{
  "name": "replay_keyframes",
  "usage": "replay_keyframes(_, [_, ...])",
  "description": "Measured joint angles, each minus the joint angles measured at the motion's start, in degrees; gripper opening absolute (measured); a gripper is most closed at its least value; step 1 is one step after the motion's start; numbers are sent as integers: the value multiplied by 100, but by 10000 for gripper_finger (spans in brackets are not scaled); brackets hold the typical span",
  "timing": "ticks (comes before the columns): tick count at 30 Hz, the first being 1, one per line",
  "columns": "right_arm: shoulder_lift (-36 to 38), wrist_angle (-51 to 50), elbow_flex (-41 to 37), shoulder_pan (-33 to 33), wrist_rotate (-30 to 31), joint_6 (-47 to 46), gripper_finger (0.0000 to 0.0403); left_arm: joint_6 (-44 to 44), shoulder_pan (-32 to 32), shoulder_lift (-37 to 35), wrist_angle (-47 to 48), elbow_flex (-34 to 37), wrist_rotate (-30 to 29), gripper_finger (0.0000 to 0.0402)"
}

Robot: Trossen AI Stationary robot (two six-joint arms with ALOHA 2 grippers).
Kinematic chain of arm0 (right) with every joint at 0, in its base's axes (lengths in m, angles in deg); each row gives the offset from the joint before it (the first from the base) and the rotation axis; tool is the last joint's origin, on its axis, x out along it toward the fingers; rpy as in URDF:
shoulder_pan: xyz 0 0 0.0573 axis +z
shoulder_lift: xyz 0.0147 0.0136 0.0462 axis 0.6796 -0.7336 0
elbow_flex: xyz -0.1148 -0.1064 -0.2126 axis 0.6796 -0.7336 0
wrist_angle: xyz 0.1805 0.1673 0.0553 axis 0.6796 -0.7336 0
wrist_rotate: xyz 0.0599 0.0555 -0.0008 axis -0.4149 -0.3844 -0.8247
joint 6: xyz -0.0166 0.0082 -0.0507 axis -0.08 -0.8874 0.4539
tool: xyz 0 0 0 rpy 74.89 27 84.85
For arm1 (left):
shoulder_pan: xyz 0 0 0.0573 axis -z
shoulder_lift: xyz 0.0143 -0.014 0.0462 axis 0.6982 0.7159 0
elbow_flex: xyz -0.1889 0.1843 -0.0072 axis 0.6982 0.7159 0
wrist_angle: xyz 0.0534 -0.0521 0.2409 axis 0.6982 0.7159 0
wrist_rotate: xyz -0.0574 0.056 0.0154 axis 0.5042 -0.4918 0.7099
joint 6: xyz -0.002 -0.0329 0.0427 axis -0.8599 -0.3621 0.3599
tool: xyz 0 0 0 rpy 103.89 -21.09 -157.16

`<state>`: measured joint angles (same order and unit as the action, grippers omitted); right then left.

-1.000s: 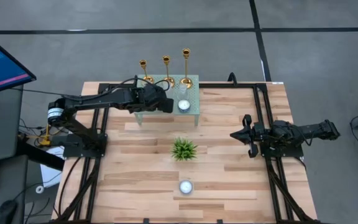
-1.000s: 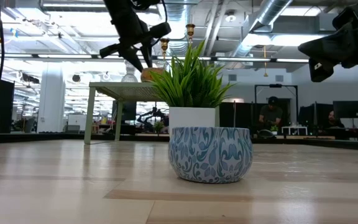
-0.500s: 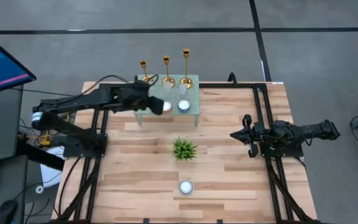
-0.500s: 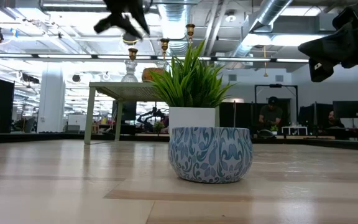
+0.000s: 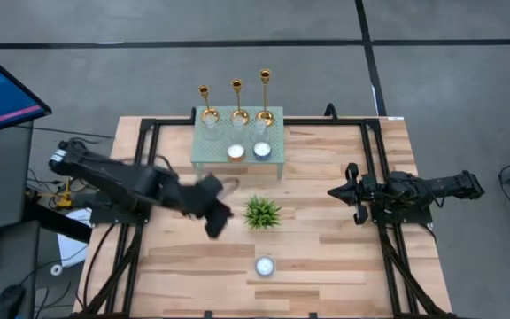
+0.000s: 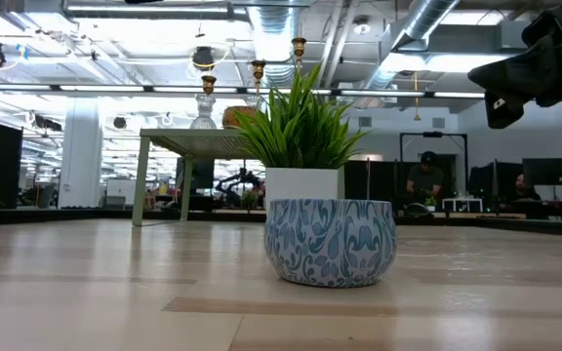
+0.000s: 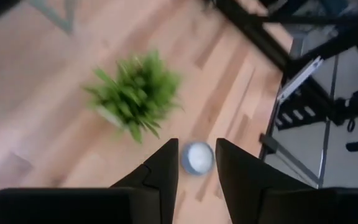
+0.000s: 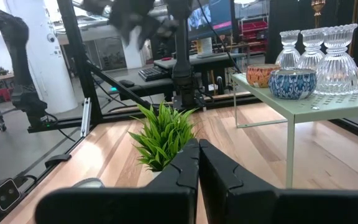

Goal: Pick & Place candle stick holders
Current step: Put the light blue scented candle on the shelf aligned with the other scented candles

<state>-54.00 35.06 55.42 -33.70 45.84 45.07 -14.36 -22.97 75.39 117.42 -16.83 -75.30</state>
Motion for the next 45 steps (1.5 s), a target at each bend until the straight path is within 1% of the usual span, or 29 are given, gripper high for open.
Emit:
replay_keyframes(4, [0, 0, 1, 0, 2, -1, 0, -671, 311, 694, -391, 2, -50, 110])
replay_keyframes(9, [0, 0, 0, 0, 0, -1, 0, -759, 454, 1423, -958, 4, 11, 113])
replay_keyframes(13, [0, 0, 1, 1, 0, 1, 0, -917, 422, 1735, -1001, 4, 311, 114])
replay_keyframes(21, [0, 0, 0, -1, 2, -1, 0, -2003, 385, 2282, -1019, 4, 419, 114])
replay_keyframes(25, [0, 0, -1, 1, 0, 1, 0, -2396, 384, 2550, -1099, 4, 649, 114])
replay_keyframes(38, [0, 0, 1, -1, 0, -1, 0, -2442, 385, 3291, -1470, 4, 806, 114])
replay_keyframes(45, [0, 0, 1, 1, 0, -1, 0, -2248, 385, 3530, -1782, 4, 924, 114])
